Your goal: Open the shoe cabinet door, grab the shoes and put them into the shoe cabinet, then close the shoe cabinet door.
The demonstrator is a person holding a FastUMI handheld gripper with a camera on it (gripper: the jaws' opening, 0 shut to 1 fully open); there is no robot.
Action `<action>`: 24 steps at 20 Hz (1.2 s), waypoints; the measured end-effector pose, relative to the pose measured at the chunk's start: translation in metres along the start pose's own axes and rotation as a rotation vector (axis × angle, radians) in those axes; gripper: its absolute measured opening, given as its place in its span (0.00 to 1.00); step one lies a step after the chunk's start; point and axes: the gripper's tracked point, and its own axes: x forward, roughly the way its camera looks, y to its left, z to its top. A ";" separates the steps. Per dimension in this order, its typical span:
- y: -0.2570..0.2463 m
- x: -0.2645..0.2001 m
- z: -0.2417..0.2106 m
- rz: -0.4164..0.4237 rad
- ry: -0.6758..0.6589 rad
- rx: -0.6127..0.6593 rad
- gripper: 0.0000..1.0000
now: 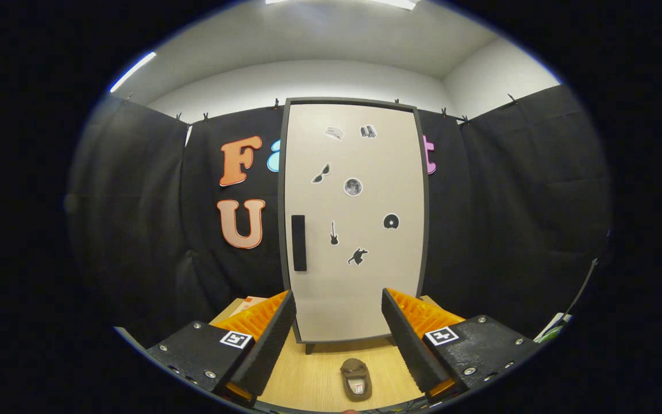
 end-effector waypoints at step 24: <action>0.081 0.206 -0.007 0.092 -0.009 -0.052 0.94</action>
